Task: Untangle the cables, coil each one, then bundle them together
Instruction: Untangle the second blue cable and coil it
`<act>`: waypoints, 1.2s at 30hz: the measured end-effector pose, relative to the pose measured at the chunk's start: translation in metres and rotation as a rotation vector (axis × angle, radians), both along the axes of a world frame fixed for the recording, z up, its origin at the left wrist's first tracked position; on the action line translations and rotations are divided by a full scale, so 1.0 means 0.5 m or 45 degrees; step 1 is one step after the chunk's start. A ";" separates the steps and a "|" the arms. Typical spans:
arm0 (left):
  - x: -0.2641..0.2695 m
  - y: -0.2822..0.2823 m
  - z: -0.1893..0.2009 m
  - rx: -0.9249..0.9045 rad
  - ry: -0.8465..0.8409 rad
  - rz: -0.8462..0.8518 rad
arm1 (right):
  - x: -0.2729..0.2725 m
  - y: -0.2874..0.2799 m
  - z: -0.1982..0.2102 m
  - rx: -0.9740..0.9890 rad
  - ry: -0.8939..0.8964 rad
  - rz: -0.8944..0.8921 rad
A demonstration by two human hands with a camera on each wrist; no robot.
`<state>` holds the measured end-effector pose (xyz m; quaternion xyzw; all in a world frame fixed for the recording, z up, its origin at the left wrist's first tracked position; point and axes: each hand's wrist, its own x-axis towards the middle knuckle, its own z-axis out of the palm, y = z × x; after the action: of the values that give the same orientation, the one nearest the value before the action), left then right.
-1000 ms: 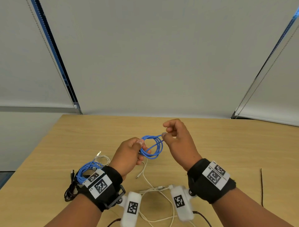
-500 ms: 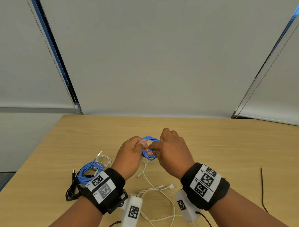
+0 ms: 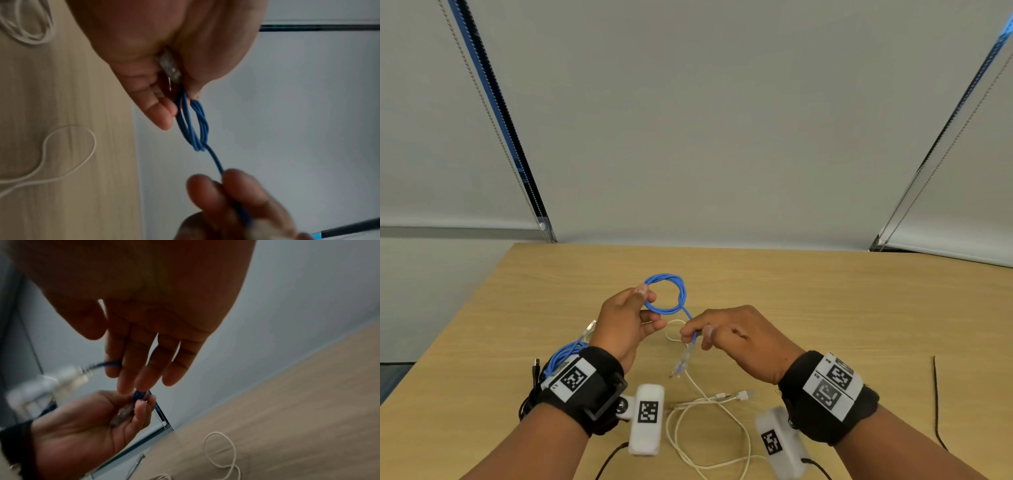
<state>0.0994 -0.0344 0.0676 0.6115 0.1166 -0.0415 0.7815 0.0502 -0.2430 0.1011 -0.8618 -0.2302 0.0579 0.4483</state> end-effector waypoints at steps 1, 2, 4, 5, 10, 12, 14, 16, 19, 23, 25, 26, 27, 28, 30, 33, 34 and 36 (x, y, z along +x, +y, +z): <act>-0.004 -0.005 0.002 -0.078 0.001 -0.029 | 0.001 0.000 -0.002 0.024 0.038 -0.017; -0.009 -0.010 0.004 -0.153 0.007 -0.061 | 0.002 -0.001 -0.006 0.029 0.033 -0.055; -0.015 -0.019 0.011 -0.279 0.015 -0.108 | 0.010 -0.003 -0.015 0.079 0.017 -0.168; -0.018 -0.023 0.015 -0.327 0.015 -0.113 | 0.015 -0.003 -0.021 0.144 0.041 -0.227; -0.020 -0.035 0.026 -0.401 0.056 -0.101 | 0.027 -0.003 -0.043 0.259 0.106 -0.456; -0.025 -0.042 0.023 -0.419 0.094 -0.121 | 0.032 0.002 -0.047 0.339 0.102 -0.519; -0.031 -0.050 0.018 -0.407 0.117 -0.150 | 0.035 0.008 -0.051 0.547 0.178 -0.573; -0.035 -0.056 0.013 -0.386 0.128 -0.163 | 0.034 0.015 -0.052 0.831 0.298 -0.609; -0.038 -0.058 0.008 -0.422 0.101 -0.204 | 0.032 0.020 -0.055 1.230 0.513 -0.600; -0.048 -0.059 0.007 -0.485 -0.002 -0.344 | 0.028 0.021 -0.055 1.445 0.712 -0.543; -0.051 -0.061 0.007 -0.444 -0.074 -0.413 | 0.027 0.023 -0.055 1.399 0.758 -0.492; -0.051 -0.063 0.007 -0.419 -0.103 -0.434 | 0.027 0.024 -0.056 1.382 0.770 -0.474; -0.051 -0.064 0.007 -0.399 -0.124 -0.445 | 0.027 0.024 -0.056 1.352 0.771 -0.467; -0.051 -0.064 0.008 -0.378 -0.138 -0.453 | 0.028 0.025 -0.055 1.295 0.765 -0.468; -0.050 -0.062 0.011 -0.316 -0.157 -0.476 | 0.029 0.025 -0.055 1.131 0.749 -0.457; -0.042 -0.051 0.014 -0.200 -0.215 -0.460 | 0.033 0.019 -0.047 0.857 0.726 -0.402; -0.037 -0.046 0.015 -0.149 -0.238 -0.434 | 0.035 0.015 -0.042 0.769 0.717 -0.383; -0.027 -0.034 0.019 -0.042 -0.272 -0.387 | 0.044 0.005 -0.030 0.713 0.694 -0.397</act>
<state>0.0857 -0.0514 0.0772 0.6100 -0.0616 -0.0957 0.7842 0.0720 -0.2407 0.0862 -0.6844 0.0234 0.1505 0.7131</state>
